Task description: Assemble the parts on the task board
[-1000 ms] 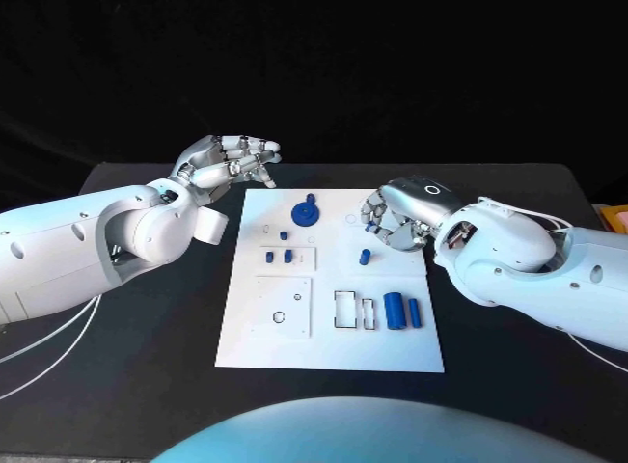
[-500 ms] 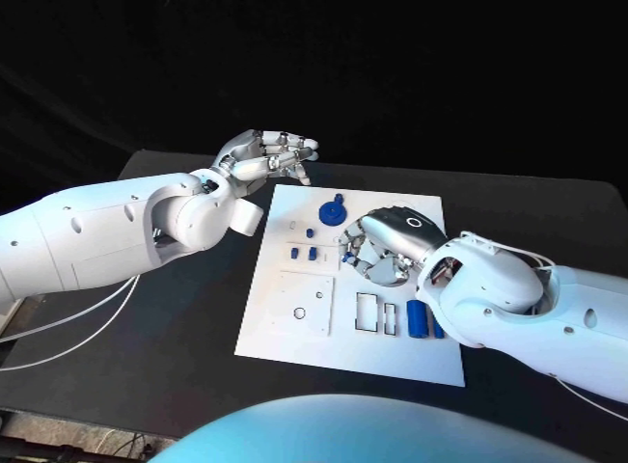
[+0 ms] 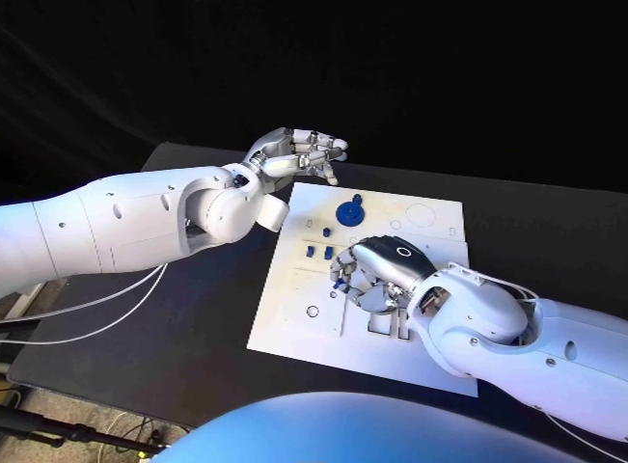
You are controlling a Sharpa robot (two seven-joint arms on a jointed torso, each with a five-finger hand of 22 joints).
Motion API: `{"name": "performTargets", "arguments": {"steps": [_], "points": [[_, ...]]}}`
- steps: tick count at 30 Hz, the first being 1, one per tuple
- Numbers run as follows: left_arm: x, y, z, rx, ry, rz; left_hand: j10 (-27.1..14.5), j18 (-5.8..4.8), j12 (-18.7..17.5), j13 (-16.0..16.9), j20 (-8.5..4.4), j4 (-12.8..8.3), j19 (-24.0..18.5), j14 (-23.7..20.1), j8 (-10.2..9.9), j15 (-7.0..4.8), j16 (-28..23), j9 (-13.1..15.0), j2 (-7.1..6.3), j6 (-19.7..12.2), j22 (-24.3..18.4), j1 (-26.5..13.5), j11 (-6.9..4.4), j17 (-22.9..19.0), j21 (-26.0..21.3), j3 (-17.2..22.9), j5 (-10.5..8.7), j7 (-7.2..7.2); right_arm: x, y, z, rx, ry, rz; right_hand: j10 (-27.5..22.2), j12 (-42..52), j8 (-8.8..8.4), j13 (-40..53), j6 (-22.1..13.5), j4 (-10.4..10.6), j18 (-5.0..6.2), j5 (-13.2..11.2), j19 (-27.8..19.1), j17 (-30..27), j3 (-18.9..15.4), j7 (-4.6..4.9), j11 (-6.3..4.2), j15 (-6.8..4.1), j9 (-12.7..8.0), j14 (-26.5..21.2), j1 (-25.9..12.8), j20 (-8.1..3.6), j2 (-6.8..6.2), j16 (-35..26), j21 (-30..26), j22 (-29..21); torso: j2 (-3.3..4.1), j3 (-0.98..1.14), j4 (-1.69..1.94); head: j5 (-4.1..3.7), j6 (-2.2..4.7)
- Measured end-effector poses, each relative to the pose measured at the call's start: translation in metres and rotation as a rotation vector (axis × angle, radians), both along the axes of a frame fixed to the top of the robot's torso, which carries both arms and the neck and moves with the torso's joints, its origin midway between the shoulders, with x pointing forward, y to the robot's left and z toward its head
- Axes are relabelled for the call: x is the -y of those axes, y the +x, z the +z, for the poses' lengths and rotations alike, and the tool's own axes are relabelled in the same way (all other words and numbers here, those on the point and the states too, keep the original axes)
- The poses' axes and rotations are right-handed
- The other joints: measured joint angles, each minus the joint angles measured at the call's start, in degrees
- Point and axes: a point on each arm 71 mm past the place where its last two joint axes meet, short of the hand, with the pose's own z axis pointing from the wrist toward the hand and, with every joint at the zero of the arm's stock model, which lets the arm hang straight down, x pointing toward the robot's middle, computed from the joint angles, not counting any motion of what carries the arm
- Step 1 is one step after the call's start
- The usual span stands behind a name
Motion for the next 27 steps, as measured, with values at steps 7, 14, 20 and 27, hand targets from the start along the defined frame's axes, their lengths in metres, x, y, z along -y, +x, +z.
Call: {"name": "performTargets", "arguments": {"steps": [7, 14, 20, 27], "points": [[0.001, 0.0, 0.0, -0.003, 0.001, -0.002, 0.0, 0.0, 0.0, 0.0, 0.0, 0.0, 0.0, 0.0, 0.0, 0.0, 0.0, 0.0, 0.0, 0.0, 0.0, 0.0, 0.0, -0.05, 0.0, 0.0, 0.0, 0.0, -0.003, -0.001, -0.005, -0.008, -0.002, 0.005, 0.09, -0.01, -0.02, 0.01, -0.01, 0.0, 0.0, 0.28, 0.0, 0.02, 0.0, 0.0, 0.09, 0.0, 0.06, 0.0, -0.15, 0.0, -0.15, 0.0, 0.0, -0.01, 0.02, -0.01, -0.03, 0.73, 0.0], [0.002, 0.0, 0.0, -0.004, 0.0, -0.005, 0.0, 0.0, 0.0, 0.0, 0.0, 0.0, 0.0, 0.0, 0.0, 0.0, 0.0, 0.01, 0.0, 0.0, -0.01, 0.0, 0.0, -0.05, 0.0, 0.0, 0.0, 0.0, -0.004, 0.0, -0.01, -0.013, -0.009, 0.003, 0.1, -0.07, -0.07, 0.09, -0.02, 0.0, 0.0, 0.29, 0.0, 0.02, -0.01, 0.0, 0.09, 0.0, 0.06, 0.0, -0.15, 0.0, -0.15, -0.01, 0.0, -0.01, 0.03, 0.03, -0.03, 0.83, 0.0], [0.002, 0.0, 0.0, -0.005, 0.001, -0.005, 0.0, 0.0, 0.0, -0.01, 0.0, 0.0, 0.0, 0.0, 0.0, 0.0, 0.0, 0.01, 0.0, 0.0, 0.06, 0.0, 0.0, -0.1, 0.0, 0.0, 0.0, 0.0, -0.004, 0.001, -0.012, -0.012, -0.013, 0.001, 0.1, -0.09, -0.11, 0.09, -0.12, 0.06, 0.0, 0.29, 0.0, 0.01, -0.07, -0.08, 0.09, 0.0, 0.04, 0.0, -0.15, 0.0, -0.15, 0.19, 0.0, -0.02, 0.02, 0.03, -0.02, 1.26, 0.0], [0.003, 0.0, 0.0, -0.005, 0.0, -0.007, 0.0, 0.0, 0.0, -0.01, 0.0, 0.0, 0.0, 0.0, 0.0, 0.0, 0.0, 0.01, 0.0, 0.0, 0.06, 0.0, 0.0, -0.1, 0.0, 0.0, 0.0, 0.0, -0.005, 0.002, -0.014, -0.011, -0.019, -0.001, 0.1, -0.11, -0.23, 0.08, -0.13, 0.06, 0.0, 0.27, 0.0, 0.07, -0.07, -0.08, 0.09, 0.0, 0.09, 0.0, -0.15, 0.0, -0.15, 0.19, 0.0, -0.02, 0.04, 0.04, -0.01, 1.85, 0.0]]}}
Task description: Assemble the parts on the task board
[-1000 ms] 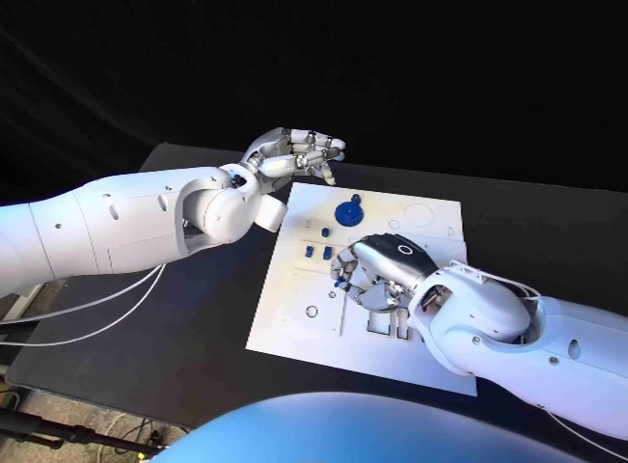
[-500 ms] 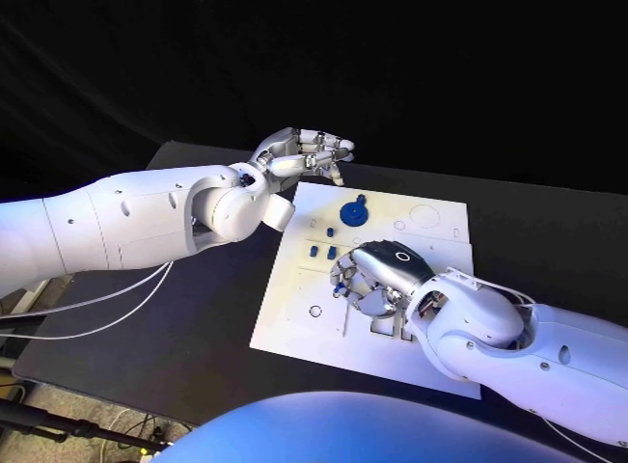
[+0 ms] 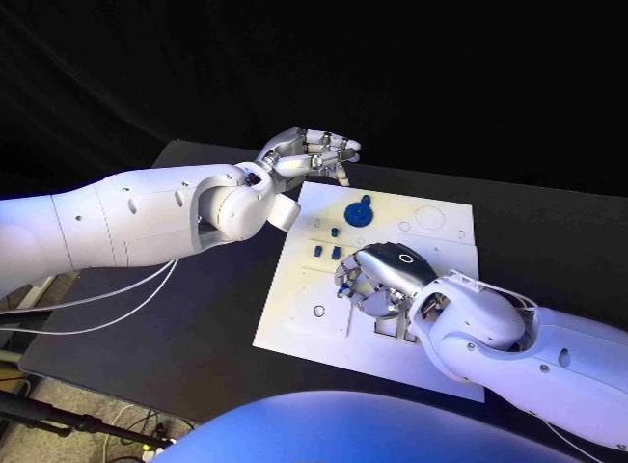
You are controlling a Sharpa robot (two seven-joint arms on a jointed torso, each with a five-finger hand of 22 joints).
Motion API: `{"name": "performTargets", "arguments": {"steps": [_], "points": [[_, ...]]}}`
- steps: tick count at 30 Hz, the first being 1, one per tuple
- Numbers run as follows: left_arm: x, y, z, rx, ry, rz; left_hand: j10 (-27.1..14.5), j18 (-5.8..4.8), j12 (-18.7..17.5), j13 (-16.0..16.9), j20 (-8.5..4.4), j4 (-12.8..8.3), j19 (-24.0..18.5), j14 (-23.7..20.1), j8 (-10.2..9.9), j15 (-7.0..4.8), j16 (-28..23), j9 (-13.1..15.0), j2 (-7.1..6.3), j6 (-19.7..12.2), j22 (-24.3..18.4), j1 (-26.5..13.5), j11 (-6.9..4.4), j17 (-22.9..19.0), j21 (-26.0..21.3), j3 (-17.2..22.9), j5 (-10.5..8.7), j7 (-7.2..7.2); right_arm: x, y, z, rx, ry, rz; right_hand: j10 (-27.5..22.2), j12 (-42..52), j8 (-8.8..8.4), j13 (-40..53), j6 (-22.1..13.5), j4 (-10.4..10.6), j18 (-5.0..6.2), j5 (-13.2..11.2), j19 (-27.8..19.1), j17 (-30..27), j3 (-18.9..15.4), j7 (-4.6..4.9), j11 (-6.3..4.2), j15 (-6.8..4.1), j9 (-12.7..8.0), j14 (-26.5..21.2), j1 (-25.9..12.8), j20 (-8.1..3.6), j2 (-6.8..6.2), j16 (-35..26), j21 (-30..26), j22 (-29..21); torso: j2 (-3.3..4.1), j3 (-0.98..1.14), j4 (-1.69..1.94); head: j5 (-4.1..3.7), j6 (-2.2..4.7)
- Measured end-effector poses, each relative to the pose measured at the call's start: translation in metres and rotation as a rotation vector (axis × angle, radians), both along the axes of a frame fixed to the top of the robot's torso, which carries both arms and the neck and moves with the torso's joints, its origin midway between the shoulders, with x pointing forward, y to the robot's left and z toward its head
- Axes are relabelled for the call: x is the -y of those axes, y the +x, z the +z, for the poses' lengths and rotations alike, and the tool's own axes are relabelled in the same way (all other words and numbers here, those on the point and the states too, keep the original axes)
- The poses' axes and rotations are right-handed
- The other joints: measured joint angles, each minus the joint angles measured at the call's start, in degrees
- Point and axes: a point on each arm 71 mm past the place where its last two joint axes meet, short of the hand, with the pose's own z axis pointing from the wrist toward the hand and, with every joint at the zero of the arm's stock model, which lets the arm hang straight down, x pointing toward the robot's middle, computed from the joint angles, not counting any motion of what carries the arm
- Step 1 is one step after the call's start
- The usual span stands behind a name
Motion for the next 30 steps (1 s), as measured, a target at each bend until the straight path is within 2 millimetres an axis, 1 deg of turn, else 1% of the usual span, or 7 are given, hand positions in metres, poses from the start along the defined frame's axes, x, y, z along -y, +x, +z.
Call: {"name": "performTargets", "arguments": {"steps": [11, 13, 16, 22, 30], "points": [[0.0003, -0.0003, 0.0002, -0.001, 0.0, -0.001, 0.0, 0.0, 0.0, 0.0, 0.0, 0.0, 0.0, 0.0, 0.0, 0.0, 0.0, -0.05, 0.0, 0.0, -0.01, 0.0, 0.0, 0.0, 0.0, 0.0, 0.0, 0.0, 0.0, 0.0, -0.0022, -0.003, -0.013, 0.003, 0.04, -0.11, -0.11, -0.01, -0.03, 0.0, 0.0, -0.02, 0.0, 0.0, 0.0, -0.02, 0.03, 0.0, 0.03, 0.0, -0.07, 0.0, -0.07, 0.0, 0.0, -0.01, -0.01, 0.0, -0.01, 0.44, 0.0], [0.0003, -0.0003, 0.0002, -0.001, 0.0, -0.002, 0.0, 0.0, 0.0, 0.0, 0.0, 0.0, 0.0, 0.0, 0.0, 0.0, 0.0, -0.05, 0.0, 0.0, -0.01, 0.0, 0.0, 0.0, 0.0, 0.0, 0.0, 0.0, 0.0001, 0.0001, -0.0026, -0.003, -0.015, 0.004, 0.29, -0.13, -0.11, -0.01, -0.07, 0.0, 0.0, -0.04, 0.0, -0.01, 0.0, -0.04, -0.09, 0.0, 0.03, 0.0, -0.07, 0.0, -0.06, 0.0, 0.0, -0.01, -0.02, 0.0, -0.01, 0.46, 0.0], [0.0003, -0.0003, 0.0002, -0.001, 0.0, -0.002, 0.0, 0.0, 0.0, 0.0, 0.0, 0.0, 0.0, 0.0, 0.0, 0.0, 0.0, -0.05, 0.0, 0.0, -0.01, 0.0, 0.0, 0.01, 0.0, 0.0, 0.0, 0.0, 0.0003, 0.0002, -0.0032, -0.005, -0.019, 0.004, 0.29, -0.2, -0.21, 0.03, 0.1, 0.0, 0.0, -0.05, 0.0, -0.01, -0.01, 0.13, -0.09, 0.0, 0.02, 0.0, -0.06, 0.0, -0.06, 0.0, 0.0, -0.01, -0.04, 0.0, -0.01, 0.49, 0.0], [0.0004, -0.0003, 0.0003, -0.001, 0.0, -0.002, 0.0, 0.0, 0.0, 0.0, 0.0, 0.0, 0.0, 0.0, 0.0, 0.0, 0.0, -0.05, 0.0, 0.0, -0.01, 0.0, 0.0, 0.01, 0.0, 0.0, 0.0, 0.0, 0.0006, 0.0009, -0.0045, -0.007, -0.028, 0.005, 0.3, -0.22, 0.0, 0.06, 0.1, 0.0, 0.0, -0.12, 0.0, 0.03, -0.01, 0.13, -0.09, 0.0, 0.03, 0.0, -0.05, 0.0, -0.05, -0.01, 0.0, 0.01, -0.07, 0.01, -0.03, 0.51, 0.0], [0.0006, -0.0003, 0.0003, -0.001, 0.0, -0.003, 0.0, 0.0, 0.0, 0.0, 0.0, 0.0, 0.0, 0.0, 0.0, 0.0, 0.0, -0.04, 0.0, 0.0, -0.02, 0.0, 0.0, 0.01, 0.0, 0.0, 0.0, 0.0, -0.0028, 0.002, -0.0076, -0.011, -0.038, 0.008, 0.17, -0.1, 0.01, 0.05, 0.06, 0.0, 0.0, -0.16, 0.0, 0.03, -0.01, 0.17, -0.22, 0.0, 0.08, 0.0, 0.04, 0.0, 0.04, -0.01, 0.0, 0.03, -0.08, 0.02, -0.02, 0.34, 0.0]]}}
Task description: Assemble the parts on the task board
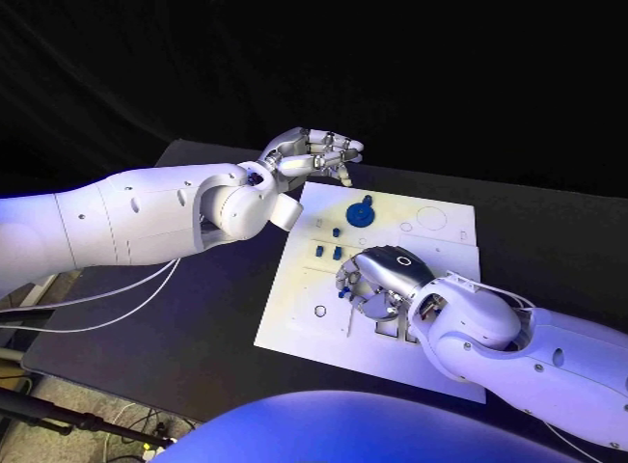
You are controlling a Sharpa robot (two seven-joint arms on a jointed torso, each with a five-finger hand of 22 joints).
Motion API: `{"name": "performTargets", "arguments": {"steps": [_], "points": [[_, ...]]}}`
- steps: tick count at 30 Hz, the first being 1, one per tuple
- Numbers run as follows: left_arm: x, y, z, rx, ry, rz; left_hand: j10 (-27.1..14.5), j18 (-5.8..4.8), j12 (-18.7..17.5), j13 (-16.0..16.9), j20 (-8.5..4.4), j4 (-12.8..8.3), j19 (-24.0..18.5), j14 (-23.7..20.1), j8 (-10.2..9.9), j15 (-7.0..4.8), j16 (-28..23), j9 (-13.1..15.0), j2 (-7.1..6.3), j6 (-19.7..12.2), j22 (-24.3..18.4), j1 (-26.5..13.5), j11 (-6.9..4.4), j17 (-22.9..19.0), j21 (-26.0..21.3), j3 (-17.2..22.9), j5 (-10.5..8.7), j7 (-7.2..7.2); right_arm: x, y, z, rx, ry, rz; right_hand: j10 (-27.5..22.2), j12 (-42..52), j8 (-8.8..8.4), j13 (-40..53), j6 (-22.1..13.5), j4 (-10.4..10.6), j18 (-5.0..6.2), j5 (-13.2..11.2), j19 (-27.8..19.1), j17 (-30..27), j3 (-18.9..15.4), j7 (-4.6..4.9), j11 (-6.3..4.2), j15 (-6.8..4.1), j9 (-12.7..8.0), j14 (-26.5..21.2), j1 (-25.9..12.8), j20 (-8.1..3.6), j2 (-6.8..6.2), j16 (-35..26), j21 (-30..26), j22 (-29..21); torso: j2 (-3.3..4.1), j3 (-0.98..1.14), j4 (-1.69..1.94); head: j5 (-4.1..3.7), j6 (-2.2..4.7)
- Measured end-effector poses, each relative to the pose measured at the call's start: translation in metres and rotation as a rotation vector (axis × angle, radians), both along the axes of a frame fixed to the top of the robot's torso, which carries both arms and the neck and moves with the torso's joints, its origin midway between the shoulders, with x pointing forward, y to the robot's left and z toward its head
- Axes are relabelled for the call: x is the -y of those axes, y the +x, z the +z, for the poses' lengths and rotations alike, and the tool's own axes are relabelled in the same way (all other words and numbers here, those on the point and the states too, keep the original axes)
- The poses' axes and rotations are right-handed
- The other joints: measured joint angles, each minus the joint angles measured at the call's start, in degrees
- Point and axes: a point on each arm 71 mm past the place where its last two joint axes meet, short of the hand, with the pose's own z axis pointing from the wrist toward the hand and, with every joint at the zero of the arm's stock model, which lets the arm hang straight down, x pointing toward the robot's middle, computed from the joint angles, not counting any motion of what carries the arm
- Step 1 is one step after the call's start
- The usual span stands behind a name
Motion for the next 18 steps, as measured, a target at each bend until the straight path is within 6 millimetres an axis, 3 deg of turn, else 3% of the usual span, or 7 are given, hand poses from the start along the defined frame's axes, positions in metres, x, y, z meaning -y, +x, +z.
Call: {"name": "performTargets", "arguments": {"steps": [15, 18], "points": [[-0.0006, -0.0001, 0.0, -0.001, 0.001, 0.0, -0.21, 0.0, 0.0, 0.0, 0.2, 0.0, -0.2, 0.0, 0.0, 0.0, 0.0, 0.01, 0.0, 0.0, 0.07, 0.0, -0.21, -0.15, 0.0, 0.0, 0.0, 0.0, -0.0039, 0.0001, -0.0006, -0.001, -0.003, 0.006, 0.09, 0.01, -0.12, 0.15, -0.12, 0.34, 0.0, -0.09, 0.02, -0.01, -0.46, 0.09, -0.08, 0.0, 0.01, 0.0, 0.04, 0.02, 0.05, 0.17, 0.0, -0.01, 0.01, -0.03, -0.01, -0.16, 0.0], [-0.0006, -0.0001, -0.0001, -0.001, 0.001, 0.0, -0.21, 0.0, 0.0, 0.0, 0.2, 0.0, -0.2, 0.0, 0.0, 0.0, 0.0, 0.01, 0.0, 0.0, 0.07, 0.0, -0.21, -0.15, 0.0, 0.0, 0.0, 0.0, -0.004, 0.0002, -0.001, -0.002, -0.005, 0.008, -0.35, 0.02, -1.5, 0.52, -1.8, 0.98, 0.01, 1.76, 0.21, -0.2, -1.1, 0.64, -0.06, 0.0, 0.07, 0.0, -0.95, 0.21, -0.52, 0.22, -0.62, -0.01, 0.01, -0.03, -0.04, -0.21, 0.0]]}}
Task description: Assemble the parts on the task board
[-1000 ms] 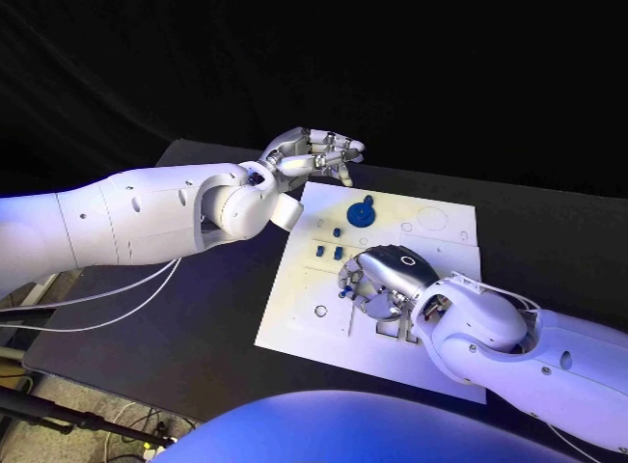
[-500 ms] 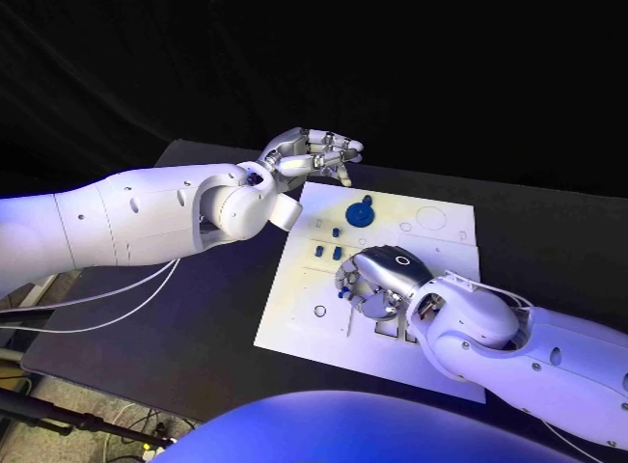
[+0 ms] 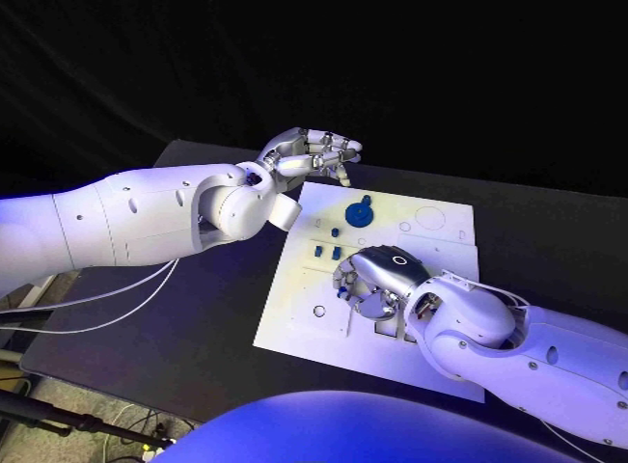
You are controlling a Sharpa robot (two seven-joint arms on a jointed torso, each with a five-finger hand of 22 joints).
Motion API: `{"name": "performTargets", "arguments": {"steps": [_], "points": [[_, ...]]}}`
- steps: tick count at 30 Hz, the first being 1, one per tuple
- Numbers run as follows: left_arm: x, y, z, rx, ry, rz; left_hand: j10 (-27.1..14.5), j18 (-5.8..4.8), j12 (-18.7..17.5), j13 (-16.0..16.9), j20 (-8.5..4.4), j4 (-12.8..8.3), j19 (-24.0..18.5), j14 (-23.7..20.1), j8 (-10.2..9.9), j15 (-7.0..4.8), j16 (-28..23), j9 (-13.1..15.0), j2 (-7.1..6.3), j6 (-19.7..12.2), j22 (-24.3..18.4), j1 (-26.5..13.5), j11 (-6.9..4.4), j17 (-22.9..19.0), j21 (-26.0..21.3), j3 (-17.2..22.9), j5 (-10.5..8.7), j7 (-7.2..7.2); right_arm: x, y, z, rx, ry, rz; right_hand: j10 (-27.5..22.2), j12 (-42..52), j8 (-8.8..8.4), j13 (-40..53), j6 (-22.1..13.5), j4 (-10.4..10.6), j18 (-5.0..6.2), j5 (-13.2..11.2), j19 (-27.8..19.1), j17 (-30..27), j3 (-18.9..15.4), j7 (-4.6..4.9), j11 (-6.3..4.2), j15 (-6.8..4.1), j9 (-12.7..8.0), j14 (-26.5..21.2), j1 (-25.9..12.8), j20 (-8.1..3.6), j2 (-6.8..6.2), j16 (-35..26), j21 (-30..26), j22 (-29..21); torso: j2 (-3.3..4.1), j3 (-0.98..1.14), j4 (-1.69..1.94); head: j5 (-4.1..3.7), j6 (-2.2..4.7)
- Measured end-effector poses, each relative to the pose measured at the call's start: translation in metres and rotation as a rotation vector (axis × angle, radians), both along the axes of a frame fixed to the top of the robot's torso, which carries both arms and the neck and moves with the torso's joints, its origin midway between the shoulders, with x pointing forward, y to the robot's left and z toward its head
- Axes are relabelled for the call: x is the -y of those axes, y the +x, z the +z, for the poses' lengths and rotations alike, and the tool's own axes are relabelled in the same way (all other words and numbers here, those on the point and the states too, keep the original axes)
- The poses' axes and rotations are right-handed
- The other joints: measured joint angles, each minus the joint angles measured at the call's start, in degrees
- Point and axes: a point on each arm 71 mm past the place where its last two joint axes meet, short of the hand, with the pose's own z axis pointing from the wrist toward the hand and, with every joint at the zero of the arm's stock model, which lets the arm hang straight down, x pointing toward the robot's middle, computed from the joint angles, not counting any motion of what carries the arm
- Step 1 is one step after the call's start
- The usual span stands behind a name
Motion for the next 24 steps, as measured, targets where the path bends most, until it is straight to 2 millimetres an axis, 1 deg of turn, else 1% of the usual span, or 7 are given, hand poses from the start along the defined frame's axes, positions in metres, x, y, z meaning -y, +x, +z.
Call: {"name": "performTargets", "arguments": {"steps": [7, 8, 13, 15, 19, 23, 24], "points": [[0.0, 0.0, 0.0, -0.001, 0.001, 0.001, 0.0, 0.0, 0.0, 0.0, 0.0, 0.0, 0.0, 0.0, 0.0, 0.0, 0.0, 0.0, 0.0, 0.0, -0.01, 0.0, 0.0, 0.0, 0.0, 0.0, 0.0, 0.0, 0.001, -0.002, -0.002, -0.01, -0.008, 0.007, -1.52, -0.57, -1.63, 0.04, -0.95, 0.94, 0.0, 0.52, -0.22, -0.22, -0.94, 0.2, 0.51, 0.04, -1.24, -0.03, -1.78, 0.21, -1.55, 0.0, -0.93, 0.0, -0.02, 0.03, 0.01, -0.14, 0.0], [-0.001, 0.0, 0.0, -0.001, 0.001, 0.001, 0.0, 0.0, 0.0, 0.0, 0.0, 0.0, 0.0, 0.0, 0.0, 0.0, 0.0, 0.0, 0.0, 0.0, -0.01, 0.0, 0.0, 0.0, 0.0, 0.0, 0.0, 0.0, 0.001, -0.002, -0.002, -0.011, -0.007, 0.007, -1.77, -0.8, -1.92, 0.04, -1.35, 1.0, 0.01, 0.52, -0.22, -0.52, -1.18, 0.3, 0.73, 0.36, -1.39, -0.07, -2.07, 0.22, -1.83, 0.0, -0.93, -0.01, -0.03, 0.03, 0.01, -0.16, 0.0], [-0.002, 0.0, 0.0, -0.001, 0.002, 0.003, 0.0, 0.0, 0.0, 0.0, 0.0, 0.0, 0.0, 0.0, 0.0, 0.0, 0.0, -0.01, 0.0, 0.0, -0.01, 0.0, 0.0, -0.02, 0.0, 0.0, 0.0, 0.0, 0.004, -0.002, -0.002, -0.008, -0.001, 0.002, -3.42, -0.92, -4.08, 0.12, -4.3, 1.17, 0.01, 0.84, -0.43, -1.36, -1.68, 0.25, 0.64, 0.54, -2.48, -0.12, -2.49, 0.43, -2.29, -0.14, -1.4, -0.01, -0.03, 0.07, 0.01, -0.3, 0.0], [-0.002, 0.0, 0.0, -0.001, 0.002, 0.003, 0.0, 0.0, 0.0, 0.0, 0.0, 0.0, 0.0, 0.0, 0.0, 0.0, 0.0, -0.06, 0.0, 0.0, -0.01, 0.0, 0.0, -0.06, 0.0, 0.0, 0.0, 0.0, 0.005, -0.002, -0.001, -0.004, 0.004, -0.002, -4.58, -0.92, -4.84, 0.14, -5.37, 1.49, 0.0, 0.84, -0.73, -2.11, -2.13, 0.52, 0.92, 0.94, -2.86, -0.52, -2.69, 0.73, -3.01, -0.85, -2.33, -0.01, -0.03, 0.07, 0.01, -0.39, 0.0], [-0.002, 0.0, 0.0, -0.001, 0.002, 0.004, 0.0, 0.0, 0.0, 0.0, 0.0, 0.0, 0.0, 0.0, 0.0, 0.0, 0.0, -0.06, 0.0, 0.0, -0.01, 0.0, 0.0, -0.06, 0.0, 0.0, 0.0, 0.0, 0.007, -0.002, 0.0, 0.002, 0.016, -0.011, -4.91, -0.92, -5.34, 0.28, -6.07, 1.57, 0.01, 0.84, -0.84, -2.75, -2.53, 0.58, 1.01, 0.94, -3.13, -0.52, -2.71, 0.84, -3.59, -1.21, -2.93, -0.02, -0.03, 0.07, -0.01, -0.46, 0.0], [-0.003, 0.0, 0.0, -0.002, 0.003, 0.005, 0.0, 0.0, 0.0, 0.0, 0.0, 0.0, 0.0, 0.0, 0.0, 0.0, 0.0, -0.06, 0.0, 0.0, 0.04, 0.0, 0.0, -0.05, 0.0, 0.0, 0.0, 0.0, 0.011, -0.003, 0.002, 0.008, 0.032, -0.019, -5.08, -0.91, -5.62, 0.36, -6.57, 1.87, 0.01, 0.84, -0.93, -3.03, -2.83, 0.55, 1.01, 1.14, -3.28, -0.72, -2.77, 0.93, -3.65, -1.21, -3.19, -0.02, -0.03, 0.07, -0.01, -0.55, 0.0], [-0.003, 0.0, 0.0, -0.002, 0.003, 0.005, 0.0, 0.0, 0.0, 0.0, 0.0, 0.0, 0.0, 0.0, 0.0, 0.0, 0.0, -0.06, 0.0, 0.0, 0.04, 0.0, 0.0, -0.05, 0.0, 0.0, 0.0, 0.0, 0.012, -0.004, 0.003, 0.01, 0.037, -0.022, -5.4, -0.92, -5.62, 0.41, -6.78, 1.73, 0.01, 0.84, -0.93, -3.17, -2.99, 0.36, 0.98, 1.01, -3.35, -0.85, -3.0, 0.93, -3.87, -1.45, -3.48, -0.02, -0.03, 0.07, -0.01, -0.6, 0.0]]}}
